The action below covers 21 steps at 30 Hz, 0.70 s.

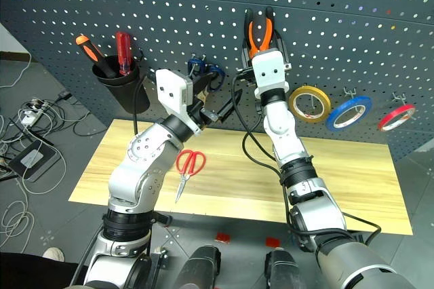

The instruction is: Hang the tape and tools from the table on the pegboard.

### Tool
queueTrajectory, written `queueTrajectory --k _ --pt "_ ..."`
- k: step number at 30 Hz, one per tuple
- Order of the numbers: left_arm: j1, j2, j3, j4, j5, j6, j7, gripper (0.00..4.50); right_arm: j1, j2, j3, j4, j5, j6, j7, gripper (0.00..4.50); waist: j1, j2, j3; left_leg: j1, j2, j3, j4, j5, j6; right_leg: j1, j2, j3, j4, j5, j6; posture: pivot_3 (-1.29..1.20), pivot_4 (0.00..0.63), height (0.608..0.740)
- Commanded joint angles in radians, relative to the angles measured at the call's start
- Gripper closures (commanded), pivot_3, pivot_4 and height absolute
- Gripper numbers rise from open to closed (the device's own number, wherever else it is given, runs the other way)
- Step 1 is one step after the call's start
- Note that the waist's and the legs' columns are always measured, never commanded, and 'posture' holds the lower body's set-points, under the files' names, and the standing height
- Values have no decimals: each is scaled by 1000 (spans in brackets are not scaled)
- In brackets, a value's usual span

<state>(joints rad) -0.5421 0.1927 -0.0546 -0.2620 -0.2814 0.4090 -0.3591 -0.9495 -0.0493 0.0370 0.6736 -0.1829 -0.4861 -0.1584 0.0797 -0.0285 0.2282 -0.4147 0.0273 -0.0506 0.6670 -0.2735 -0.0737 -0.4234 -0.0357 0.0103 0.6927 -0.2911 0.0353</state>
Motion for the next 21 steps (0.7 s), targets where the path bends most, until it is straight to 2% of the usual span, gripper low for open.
queueTrajectory --k 1,7,10,15,21 --pt "1 1 2 -46 2 -6 4 0 -7 -13 -15 -25 6 -14 -10 30 0 0 0 0 0 0 0 0 0 0 0 0 0 0 0 263 161 740" --pt "10 -1 0 -51 -1 -4 4 0 23 -19 -17 -83 26 15 23 30 0 0 0 0 0 0 0 0 0 0 0 1 1 0 0 249 167 740" --pt "32 2 -5 -67 -5 5 0 0 58 -15 -18 -154 90 89 112 30 0 0 0 0 0 1 0 0 0 0 0 1 1 0 0 242 172 740" --pt "74 6 -6 -105 -12 27 -2 0 183 -26 -12 -408 202 288 257 30 0 0 0 0 0 0 0 0 0 0 0 1 1 0 0 221 192 740" --pt "148 15 -9 -158 -19 64 1 0 309 -63 10 -641 247 456 359 30 -3 0 0 1 0 0 0 0 1 0 0 2 2 0 0 199 209 740"
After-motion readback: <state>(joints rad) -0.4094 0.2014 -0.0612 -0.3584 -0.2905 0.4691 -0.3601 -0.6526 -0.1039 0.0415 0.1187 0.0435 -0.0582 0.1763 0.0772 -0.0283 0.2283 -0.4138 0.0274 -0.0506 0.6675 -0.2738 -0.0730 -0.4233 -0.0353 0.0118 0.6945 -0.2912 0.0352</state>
